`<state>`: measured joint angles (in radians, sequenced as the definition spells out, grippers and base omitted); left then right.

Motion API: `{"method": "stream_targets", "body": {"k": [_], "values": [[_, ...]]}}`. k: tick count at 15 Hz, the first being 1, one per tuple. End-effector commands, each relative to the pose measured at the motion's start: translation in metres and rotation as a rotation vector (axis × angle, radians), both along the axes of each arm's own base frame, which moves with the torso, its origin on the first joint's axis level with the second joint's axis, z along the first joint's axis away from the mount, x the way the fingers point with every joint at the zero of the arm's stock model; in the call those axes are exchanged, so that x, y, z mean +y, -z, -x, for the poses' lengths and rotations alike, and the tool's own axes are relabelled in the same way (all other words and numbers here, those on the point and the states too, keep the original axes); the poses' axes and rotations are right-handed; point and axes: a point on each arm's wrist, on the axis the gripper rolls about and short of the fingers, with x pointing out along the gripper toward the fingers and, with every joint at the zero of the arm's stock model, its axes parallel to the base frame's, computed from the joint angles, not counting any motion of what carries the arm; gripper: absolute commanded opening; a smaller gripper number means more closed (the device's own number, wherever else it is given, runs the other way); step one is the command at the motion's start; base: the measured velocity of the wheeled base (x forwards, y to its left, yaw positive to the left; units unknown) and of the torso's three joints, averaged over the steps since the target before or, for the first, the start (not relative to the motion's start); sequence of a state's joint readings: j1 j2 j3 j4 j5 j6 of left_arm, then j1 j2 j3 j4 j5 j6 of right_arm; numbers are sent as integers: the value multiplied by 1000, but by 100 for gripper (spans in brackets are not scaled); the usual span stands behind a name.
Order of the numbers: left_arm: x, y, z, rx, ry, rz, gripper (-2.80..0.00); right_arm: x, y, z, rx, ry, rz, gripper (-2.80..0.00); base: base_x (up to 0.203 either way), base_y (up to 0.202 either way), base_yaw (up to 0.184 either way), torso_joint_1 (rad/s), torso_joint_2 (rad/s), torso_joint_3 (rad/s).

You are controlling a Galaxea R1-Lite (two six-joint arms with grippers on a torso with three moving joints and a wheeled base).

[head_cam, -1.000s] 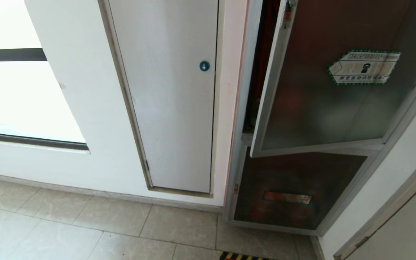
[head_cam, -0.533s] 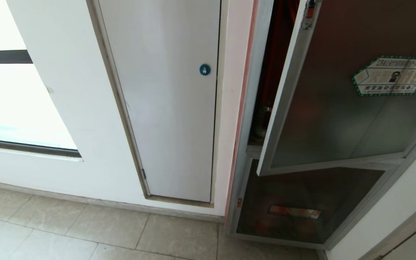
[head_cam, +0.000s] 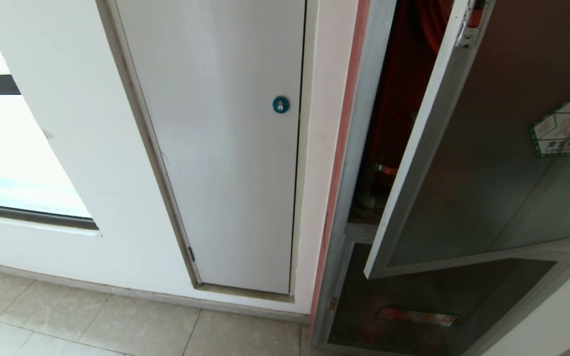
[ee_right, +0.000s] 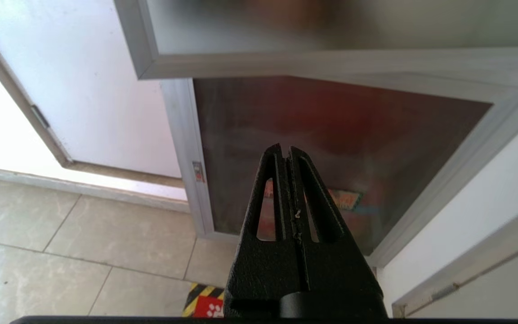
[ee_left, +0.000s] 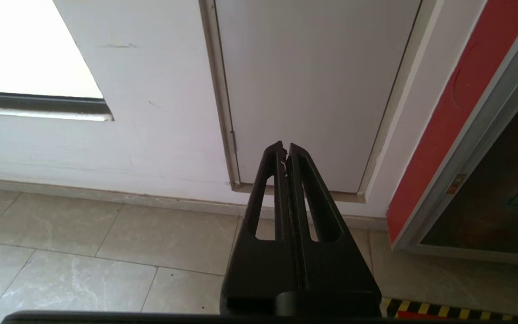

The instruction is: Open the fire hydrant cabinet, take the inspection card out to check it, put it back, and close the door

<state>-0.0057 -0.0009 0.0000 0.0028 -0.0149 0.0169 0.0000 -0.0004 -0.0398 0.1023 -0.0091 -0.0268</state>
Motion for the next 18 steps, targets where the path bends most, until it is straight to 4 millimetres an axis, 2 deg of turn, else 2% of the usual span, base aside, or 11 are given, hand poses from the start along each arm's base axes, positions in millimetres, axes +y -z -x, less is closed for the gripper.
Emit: {"method": "stream_targets", "body": {"k": [1, 3, 18], "values": [[0, 0, 0, 1, 1, 0, -280, 0, 0, 0, -1, 0, 1, -280, 197, 0, 2, -2, 2, -1], [0, 0, 0, 1, 1, 0, -280, 0, 0, 0, 0, -1, 1, -280, 153, 0, -1, 5, 4, 1], [0, 0, 0, 0, -19, 21, -280, 0, 0, 0, -1, -12, -6, -280, 0, 0, 0, 0, 0, 0]]}}
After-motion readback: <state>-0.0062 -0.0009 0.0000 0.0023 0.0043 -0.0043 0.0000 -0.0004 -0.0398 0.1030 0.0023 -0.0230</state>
